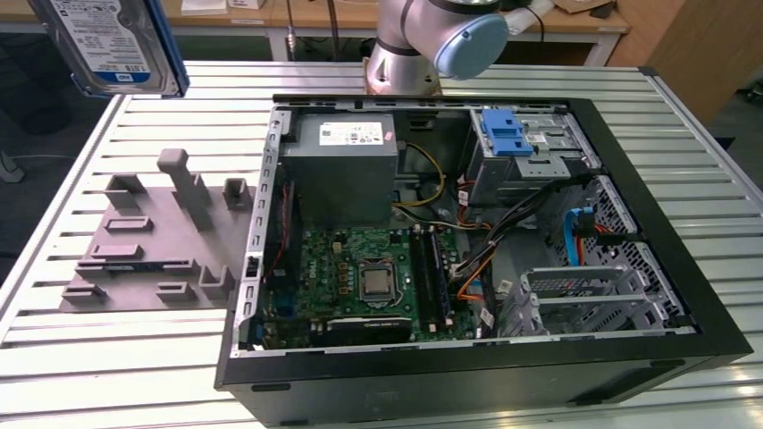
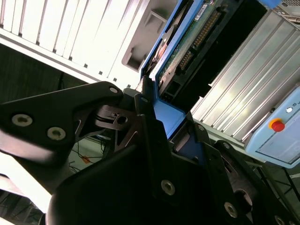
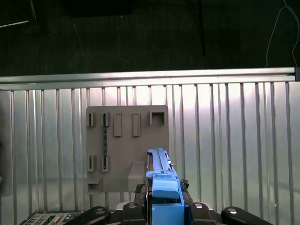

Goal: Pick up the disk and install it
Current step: 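Pick up the disk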

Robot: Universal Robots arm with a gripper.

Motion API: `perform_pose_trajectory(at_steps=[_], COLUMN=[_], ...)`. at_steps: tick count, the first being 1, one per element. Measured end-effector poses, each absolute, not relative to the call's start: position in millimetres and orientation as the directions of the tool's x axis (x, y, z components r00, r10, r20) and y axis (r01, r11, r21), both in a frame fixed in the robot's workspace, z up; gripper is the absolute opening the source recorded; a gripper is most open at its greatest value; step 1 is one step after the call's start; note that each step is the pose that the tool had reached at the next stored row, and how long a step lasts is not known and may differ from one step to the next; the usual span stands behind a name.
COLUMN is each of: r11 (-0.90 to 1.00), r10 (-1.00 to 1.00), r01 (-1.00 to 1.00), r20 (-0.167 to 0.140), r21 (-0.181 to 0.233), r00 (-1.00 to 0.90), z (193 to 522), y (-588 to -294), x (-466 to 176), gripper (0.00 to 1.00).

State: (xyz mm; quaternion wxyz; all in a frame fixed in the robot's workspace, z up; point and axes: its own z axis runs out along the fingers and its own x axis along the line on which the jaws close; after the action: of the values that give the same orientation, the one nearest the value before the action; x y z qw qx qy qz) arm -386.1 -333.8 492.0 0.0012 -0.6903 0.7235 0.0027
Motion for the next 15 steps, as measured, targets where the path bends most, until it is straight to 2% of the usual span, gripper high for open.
perform_pose_trajectory(at_steps=[15], r11=[0.047], r10=[-0.999], r01=[-0.999], r20=[-0.005], r21=[0.002], r00=[-0.047], z=[492.0], y=[-333.8], x=[-376.1], gripper=[0.36])
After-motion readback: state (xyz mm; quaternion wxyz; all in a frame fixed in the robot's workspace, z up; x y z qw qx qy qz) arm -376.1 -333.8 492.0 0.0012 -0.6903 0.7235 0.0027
